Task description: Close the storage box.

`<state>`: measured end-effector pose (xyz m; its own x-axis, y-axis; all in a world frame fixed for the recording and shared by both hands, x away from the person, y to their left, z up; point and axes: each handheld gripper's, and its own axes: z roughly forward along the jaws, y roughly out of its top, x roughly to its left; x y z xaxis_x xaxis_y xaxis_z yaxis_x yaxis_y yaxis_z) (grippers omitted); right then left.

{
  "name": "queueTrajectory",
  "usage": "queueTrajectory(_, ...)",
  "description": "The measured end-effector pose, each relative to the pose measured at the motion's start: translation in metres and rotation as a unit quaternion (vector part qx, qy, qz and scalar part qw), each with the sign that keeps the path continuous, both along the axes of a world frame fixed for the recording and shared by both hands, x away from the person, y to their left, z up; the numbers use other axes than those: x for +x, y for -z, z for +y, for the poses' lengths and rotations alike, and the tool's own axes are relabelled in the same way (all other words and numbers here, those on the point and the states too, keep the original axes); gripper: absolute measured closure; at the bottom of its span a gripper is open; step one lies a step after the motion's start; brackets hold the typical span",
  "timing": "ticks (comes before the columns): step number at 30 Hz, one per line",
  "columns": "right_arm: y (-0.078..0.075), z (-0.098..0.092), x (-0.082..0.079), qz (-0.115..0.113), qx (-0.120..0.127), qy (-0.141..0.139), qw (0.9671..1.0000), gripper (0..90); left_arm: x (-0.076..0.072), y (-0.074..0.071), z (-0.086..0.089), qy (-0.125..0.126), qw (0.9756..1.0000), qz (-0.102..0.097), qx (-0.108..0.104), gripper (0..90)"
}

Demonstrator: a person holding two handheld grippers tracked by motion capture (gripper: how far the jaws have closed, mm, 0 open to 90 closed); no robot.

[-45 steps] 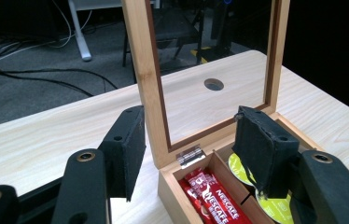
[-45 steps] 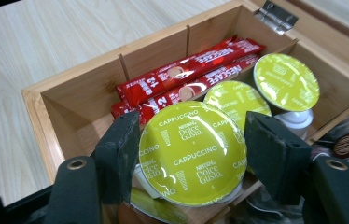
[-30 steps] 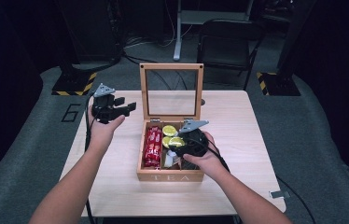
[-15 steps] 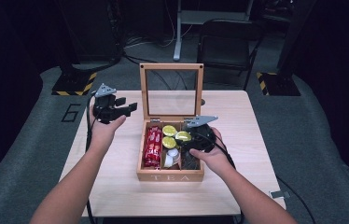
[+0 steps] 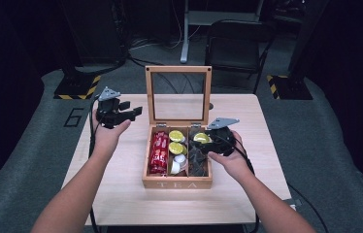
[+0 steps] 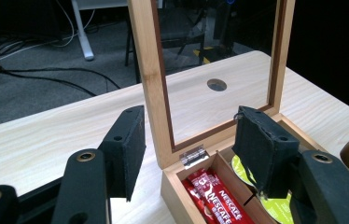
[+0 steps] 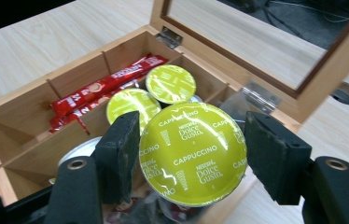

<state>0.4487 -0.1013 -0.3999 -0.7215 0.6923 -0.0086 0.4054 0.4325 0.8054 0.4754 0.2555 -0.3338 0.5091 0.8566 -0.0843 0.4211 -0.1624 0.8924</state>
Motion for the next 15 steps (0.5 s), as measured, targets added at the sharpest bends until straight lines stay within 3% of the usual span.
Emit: queueTrajectory(15, 0.0, -0.031, 0.003, -0.006, -0.018, 0.041, 0.999, 36.8, 0.0, -0.001, 0.002, -0.003, 1.0, -0.002, -0.001, 43.1)
